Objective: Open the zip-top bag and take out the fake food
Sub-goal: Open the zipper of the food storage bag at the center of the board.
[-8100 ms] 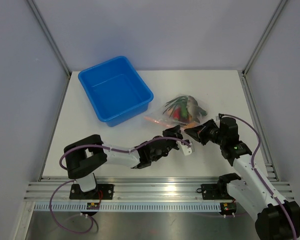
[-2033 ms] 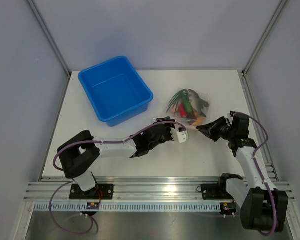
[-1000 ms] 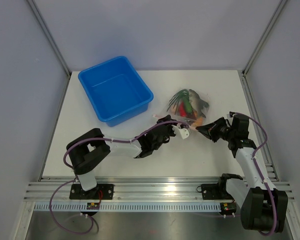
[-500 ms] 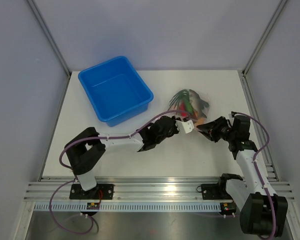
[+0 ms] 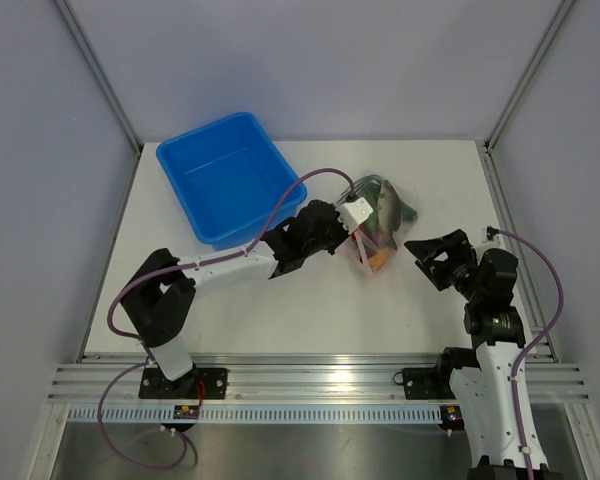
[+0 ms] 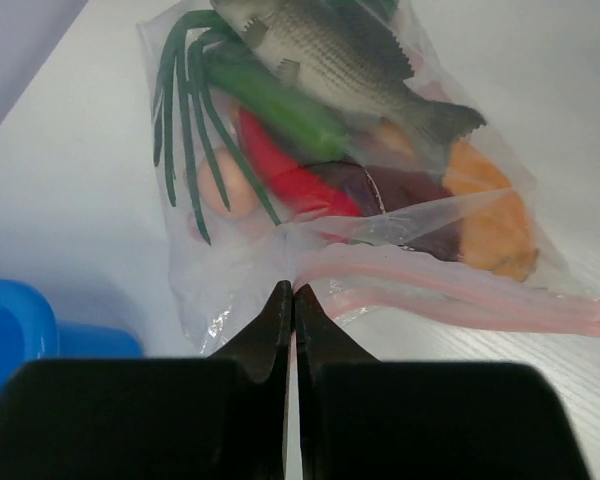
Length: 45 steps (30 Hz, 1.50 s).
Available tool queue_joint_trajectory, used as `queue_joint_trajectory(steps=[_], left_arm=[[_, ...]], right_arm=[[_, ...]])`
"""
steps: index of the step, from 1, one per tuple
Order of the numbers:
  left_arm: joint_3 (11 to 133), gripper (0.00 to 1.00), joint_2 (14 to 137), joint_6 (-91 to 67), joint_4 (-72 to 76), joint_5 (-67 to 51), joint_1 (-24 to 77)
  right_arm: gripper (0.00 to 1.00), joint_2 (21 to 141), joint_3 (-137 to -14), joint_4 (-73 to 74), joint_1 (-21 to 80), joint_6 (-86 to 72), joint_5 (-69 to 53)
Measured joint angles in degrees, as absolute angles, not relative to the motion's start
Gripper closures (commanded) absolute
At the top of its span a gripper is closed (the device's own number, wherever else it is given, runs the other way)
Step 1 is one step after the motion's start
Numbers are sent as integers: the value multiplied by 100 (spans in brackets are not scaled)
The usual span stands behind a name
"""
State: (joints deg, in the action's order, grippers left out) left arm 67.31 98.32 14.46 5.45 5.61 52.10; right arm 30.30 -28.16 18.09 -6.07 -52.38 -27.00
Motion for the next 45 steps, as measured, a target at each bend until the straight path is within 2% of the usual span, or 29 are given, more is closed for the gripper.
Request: queue_joint_trajectory(steps=[7,19,24,27,30,36,45], left_arm=[[6667,100,9616,1127,499,338,5183],[5916,100,9067,1391,770,626,5153],[5900,100,9039,1439,801,620,5081],[5900,100,9037,1378,805,537,4991],[5900,100,9037,1221,762,375,4871],[5902,100,9024,1050,687,-64,4772],[5900,100,8781,958,738,-242,4764]], right_arm=[[22,3312,-2816,1833,-607,-5050,-2757],[22,3669,-2904,1680,-381,-4397,-2587],[22,4488,-3319,1675,685,-4093,-1837],[23,4644,-3472,1741,1752,-3962,-1100],[24,4534,-3568,1800,2344,-3870,-478],[25,4412,-3701,1835,2735,-3603,303],[24,5529,-4082,1673,3686,-3114,1413]])
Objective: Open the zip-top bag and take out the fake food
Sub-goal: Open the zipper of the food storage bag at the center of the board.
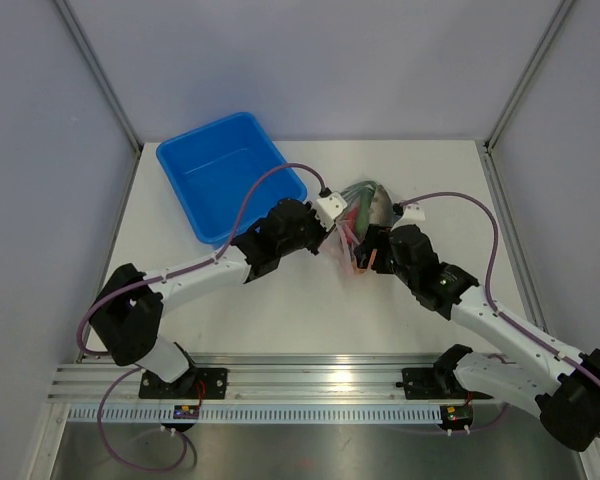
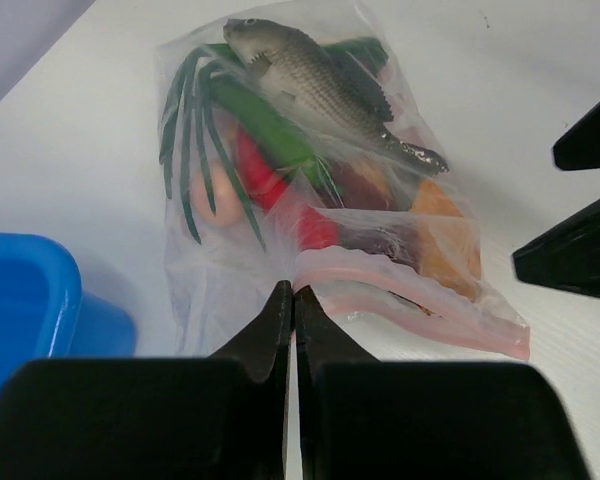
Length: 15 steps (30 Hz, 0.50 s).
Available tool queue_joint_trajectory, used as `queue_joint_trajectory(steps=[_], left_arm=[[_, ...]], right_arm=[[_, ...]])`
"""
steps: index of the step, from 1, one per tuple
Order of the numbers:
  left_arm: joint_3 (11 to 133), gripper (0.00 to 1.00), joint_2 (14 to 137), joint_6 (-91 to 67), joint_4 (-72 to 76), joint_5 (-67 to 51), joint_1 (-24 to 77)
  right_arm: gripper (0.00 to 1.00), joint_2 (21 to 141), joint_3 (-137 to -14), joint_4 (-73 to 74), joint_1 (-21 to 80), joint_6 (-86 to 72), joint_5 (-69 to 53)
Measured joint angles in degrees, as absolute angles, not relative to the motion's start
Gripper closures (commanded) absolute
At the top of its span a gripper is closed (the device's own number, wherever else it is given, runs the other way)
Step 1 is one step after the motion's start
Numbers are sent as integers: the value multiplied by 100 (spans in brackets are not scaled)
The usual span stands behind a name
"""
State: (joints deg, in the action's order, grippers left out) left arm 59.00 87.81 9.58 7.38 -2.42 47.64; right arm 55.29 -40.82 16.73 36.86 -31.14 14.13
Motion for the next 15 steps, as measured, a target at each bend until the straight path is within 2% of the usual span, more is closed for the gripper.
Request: queue_joint_trajectory(steps=[9,15], left_arm=[[5900,100,8772,718,744,-545,4578],[5885,100,8772,593,786,-762,4427]], right_arm=[[23,5791,-4342,1212,4080,-2272,1702],[32,5837,-4351,556,4091,-1614,1457]])
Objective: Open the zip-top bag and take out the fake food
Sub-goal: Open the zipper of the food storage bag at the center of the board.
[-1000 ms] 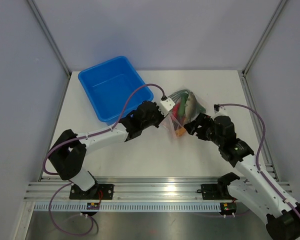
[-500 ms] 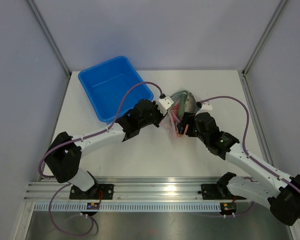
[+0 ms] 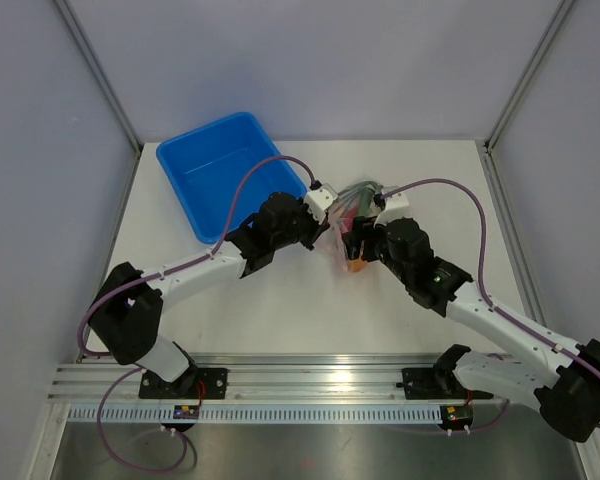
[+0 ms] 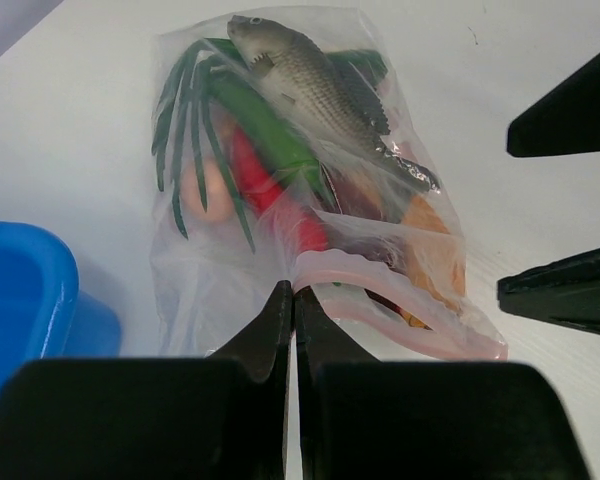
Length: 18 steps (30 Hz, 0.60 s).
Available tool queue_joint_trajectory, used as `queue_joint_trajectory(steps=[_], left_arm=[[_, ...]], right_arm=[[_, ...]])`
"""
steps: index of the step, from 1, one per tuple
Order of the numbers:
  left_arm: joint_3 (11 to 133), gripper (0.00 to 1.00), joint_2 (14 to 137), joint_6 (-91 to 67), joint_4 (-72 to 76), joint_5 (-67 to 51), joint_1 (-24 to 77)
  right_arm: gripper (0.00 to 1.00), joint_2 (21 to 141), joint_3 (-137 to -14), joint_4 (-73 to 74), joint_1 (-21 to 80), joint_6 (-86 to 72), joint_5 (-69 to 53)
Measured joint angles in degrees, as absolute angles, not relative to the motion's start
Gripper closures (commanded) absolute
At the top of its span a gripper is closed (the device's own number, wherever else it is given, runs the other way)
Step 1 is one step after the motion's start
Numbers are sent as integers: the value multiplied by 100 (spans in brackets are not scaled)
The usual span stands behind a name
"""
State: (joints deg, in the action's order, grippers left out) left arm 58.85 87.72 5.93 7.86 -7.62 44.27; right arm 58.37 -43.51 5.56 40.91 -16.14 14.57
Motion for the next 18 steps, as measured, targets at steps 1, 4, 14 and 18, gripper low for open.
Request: queue_joint_trajectory(steps=[1,4,14,18], left_arm=[[5870,100,8772,585,803,-788,4412],[5848,100,8772,552,856,-884,4399],[5846,100,8772,473,980,-1120,4397],[5846,100,8772,443,996,-1177,4397]], right_arm=[[32,5887,-4353,425,4099,-1529,1393],[29,6036,-4292,32,4145,-1315,1323],[26,6104,-3739,-1022,4198,-1002,1286],[30,6274,-3667,-1146,4200,-985,1308]])
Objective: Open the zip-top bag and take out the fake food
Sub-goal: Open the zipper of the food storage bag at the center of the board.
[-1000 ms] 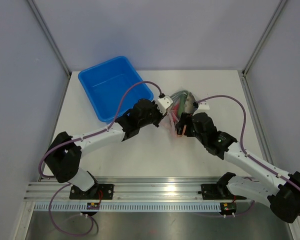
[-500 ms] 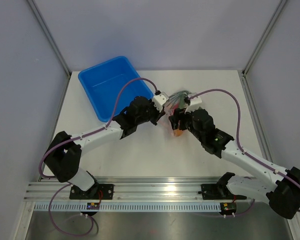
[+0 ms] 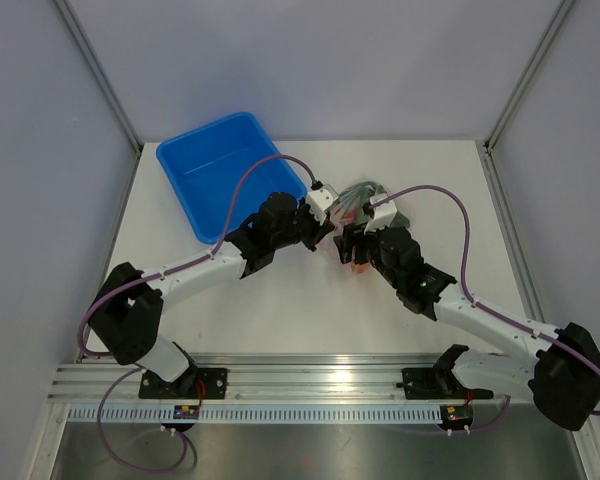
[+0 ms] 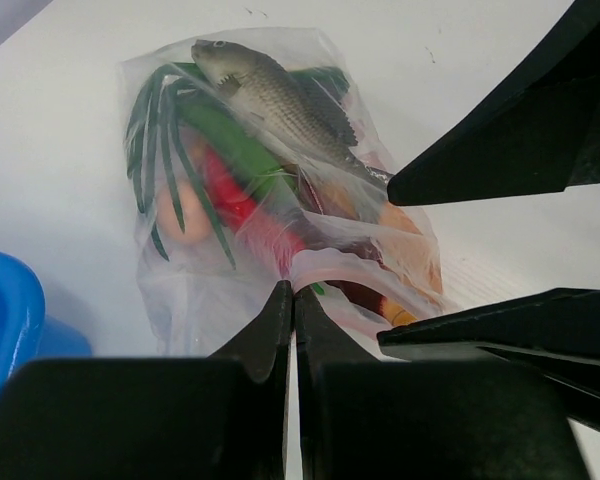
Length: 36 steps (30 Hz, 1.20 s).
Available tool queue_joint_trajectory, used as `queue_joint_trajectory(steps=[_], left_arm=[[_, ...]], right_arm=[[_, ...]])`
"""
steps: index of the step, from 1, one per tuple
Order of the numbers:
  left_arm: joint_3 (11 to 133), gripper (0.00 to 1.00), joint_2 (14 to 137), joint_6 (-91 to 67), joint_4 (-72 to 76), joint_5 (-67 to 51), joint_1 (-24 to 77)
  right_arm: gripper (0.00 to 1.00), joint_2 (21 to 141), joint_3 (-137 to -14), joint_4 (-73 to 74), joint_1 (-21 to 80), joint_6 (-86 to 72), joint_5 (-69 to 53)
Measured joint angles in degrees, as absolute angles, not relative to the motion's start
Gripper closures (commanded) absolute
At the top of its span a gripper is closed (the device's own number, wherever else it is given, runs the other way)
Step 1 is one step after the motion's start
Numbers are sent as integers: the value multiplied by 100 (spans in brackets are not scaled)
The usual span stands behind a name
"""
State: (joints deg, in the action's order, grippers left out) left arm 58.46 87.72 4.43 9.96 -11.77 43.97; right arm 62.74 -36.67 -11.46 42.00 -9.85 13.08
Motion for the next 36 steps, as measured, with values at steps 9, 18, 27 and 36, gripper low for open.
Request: queue_joint_trajectory(steps=[9,18,27,36], left_arm=[[5784,100,8759,399,1041,-1278,4397],[5647,100,8608,292,1070,-1376,4397],[5645,100,8552,191,1127,-1437,4397],[5387,98,8178,-279,1127,-1173,4412]], right_arm=[[43,6335,-3553,-1221,4202,-1061,1684],[43,6692,-3557,-1232,4206,-1096,1732],[85,6740,-3640,-1221,4213,-1212,1741],[96,6735,-3706,-1223,4274,-1422,1732]])
